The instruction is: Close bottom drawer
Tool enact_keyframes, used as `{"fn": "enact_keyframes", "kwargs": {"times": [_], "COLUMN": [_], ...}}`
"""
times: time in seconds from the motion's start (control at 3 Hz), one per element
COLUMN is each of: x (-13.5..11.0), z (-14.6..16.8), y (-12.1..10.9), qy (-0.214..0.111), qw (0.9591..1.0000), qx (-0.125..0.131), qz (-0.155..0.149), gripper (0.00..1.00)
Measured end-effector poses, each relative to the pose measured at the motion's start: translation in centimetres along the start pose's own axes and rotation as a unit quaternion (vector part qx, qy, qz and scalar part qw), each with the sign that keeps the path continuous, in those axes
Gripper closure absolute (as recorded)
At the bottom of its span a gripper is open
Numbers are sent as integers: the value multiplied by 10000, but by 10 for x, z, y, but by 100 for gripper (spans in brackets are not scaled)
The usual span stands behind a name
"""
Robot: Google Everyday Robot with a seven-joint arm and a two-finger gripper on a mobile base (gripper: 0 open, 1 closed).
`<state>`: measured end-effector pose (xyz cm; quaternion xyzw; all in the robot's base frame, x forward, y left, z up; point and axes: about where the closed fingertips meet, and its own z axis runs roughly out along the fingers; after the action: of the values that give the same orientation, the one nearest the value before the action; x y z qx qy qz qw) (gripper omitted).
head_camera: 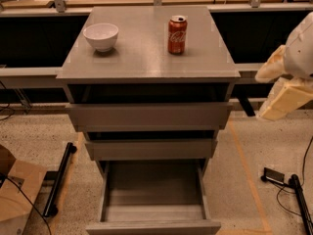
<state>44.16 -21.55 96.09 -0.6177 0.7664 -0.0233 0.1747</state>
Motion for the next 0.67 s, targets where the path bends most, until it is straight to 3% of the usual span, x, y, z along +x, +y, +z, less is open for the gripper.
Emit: {"fn": "enact_keyframes", "kwargs": {"times": [0.67], "x": [22], "z": [98], "y": [-3], "qy": [-351], "qw": [9988], "qx": [-287], "qz": [-172], "gripper": [88]}}
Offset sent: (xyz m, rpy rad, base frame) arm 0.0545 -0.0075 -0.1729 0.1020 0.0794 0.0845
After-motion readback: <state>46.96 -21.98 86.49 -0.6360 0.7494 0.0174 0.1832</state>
